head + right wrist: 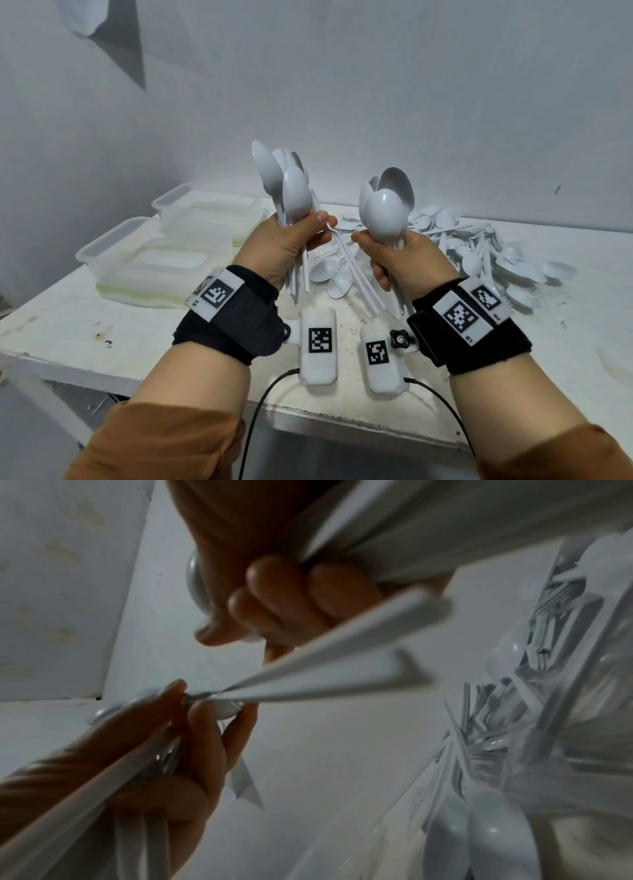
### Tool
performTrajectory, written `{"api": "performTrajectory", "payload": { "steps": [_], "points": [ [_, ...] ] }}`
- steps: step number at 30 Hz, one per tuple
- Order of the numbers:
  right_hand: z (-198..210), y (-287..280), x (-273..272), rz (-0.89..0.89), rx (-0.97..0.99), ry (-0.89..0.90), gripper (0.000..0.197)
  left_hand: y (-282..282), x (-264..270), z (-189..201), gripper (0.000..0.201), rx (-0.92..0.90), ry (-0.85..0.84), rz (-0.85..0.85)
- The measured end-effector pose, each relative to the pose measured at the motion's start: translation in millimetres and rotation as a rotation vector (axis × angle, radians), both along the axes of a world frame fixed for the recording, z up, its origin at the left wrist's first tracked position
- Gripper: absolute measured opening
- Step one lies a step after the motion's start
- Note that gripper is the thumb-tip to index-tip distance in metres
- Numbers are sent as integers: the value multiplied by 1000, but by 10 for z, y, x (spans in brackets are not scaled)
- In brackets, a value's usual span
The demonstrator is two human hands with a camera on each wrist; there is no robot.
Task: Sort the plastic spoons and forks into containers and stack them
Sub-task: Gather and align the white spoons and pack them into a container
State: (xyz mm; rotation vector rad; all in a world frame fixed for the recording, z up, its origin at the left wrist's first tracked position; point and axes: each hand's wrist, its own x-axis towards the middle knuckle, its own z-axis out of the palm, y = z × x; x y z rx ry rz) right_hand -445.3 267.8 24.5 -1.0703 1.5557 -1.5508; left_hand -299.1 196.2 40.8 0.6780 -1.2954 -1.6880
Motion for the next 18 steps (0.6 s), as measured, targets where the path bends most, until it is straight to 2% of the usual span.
{"api": "performTrajectory", "payload": {
  "steps": [4,5,8,9,11,15,17,18],
  "points": [
    [-2,2,-2,24,-41,1,19,30,-6,19,9,-25,-47,-12],
    [3,6,-3,32,-43,0,26,36,-10,15,9,-35,-58,-18],
    [19,21,-18,62,-57,-19,68,22,-20,-4,7,-49,-71,-42],
    [25,27,-18,77,-65,-29,73,19,-23,-7,6,-49,-73,-44],
    [34,29,-21,95,-74,-44,64,14,-27,-7,6,-51,-73,-46],
    [17,6,-44,54,-48,-7,30,31,-27,4,6,-53,-66,-55],
    [-3,1,-63,45,-51,1,33,43,-30,12,7,-54,-69,-55],
    [-8,1,-68,56,-54,7,42,44,-32,15,7,-54,-67,-56]
  ]
}}
